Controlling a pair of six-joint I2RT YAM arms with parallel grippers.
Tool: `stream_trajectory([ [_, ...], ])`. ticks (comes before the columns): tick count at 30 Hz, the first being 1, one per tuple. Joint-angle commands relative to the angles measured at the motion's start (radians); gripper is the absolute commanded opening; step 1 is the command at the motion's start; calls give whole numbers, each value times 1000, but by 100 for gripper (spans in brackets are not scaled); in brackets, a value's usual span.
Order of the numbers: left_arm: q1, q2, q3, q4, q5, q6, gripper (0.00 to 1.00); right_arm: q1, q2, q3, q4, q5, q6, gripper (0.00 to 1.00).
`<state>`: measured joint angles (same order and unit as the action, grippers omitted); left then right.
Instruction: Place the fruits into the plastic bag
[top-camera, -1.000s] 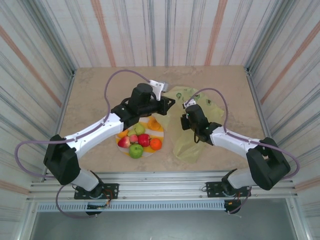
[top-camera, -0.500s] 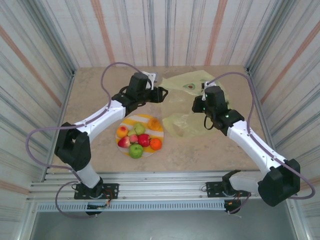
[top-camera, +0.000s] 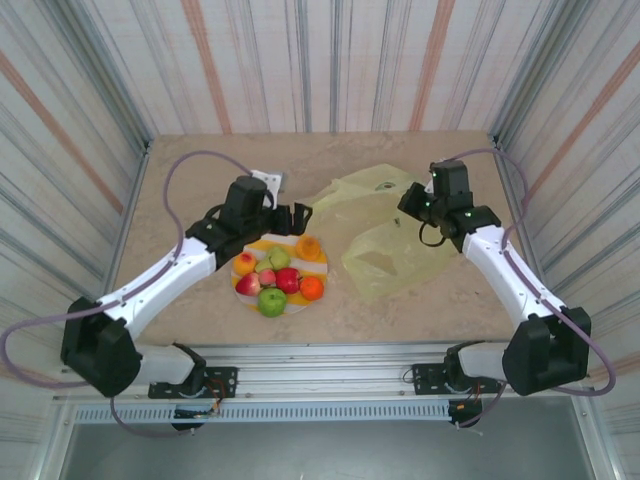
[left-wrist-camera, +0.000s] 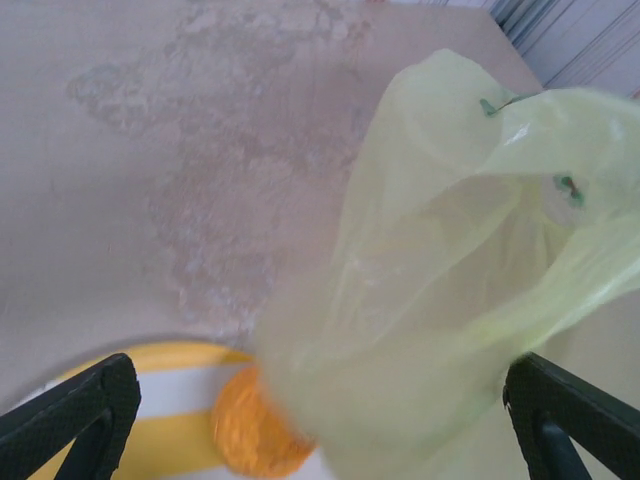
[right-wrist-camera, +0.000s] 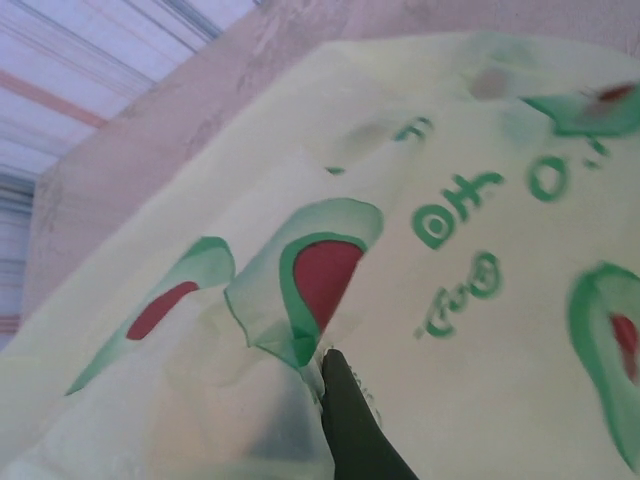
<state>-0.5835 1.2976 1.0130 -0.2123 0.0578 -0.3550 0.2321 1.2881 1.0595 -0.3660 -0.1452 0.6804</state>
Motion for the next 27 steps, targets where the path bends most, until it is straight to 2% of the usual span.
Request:
stream_trajectory([
  [1, -9, -80, -75, 11, 22, 13, 99, -34, 21, 62, -75, -99, -10, 0],
  [7, -19, -158, -97, 14, 70, 51, 99, -67, 52, 113, -148, -152, -61, 0],
  [14, -40, -149, -68, -43, 97, 81, 97, -106, 150, 248, -331, -188, -193, 0],
  [19, -91, -149, -74, -114, 20, 135, 95, -109, 169, 240, -322, -200, -192, 0],
  [24, -167, -95, -50, -188, -103, 215, 95, -110, 191, 211, -268, -214, -166, 0],
  [27, -183, -35, -21, -216, -96, 233, 95, -115, 215, 215, -260, -220, -165, 0],
])
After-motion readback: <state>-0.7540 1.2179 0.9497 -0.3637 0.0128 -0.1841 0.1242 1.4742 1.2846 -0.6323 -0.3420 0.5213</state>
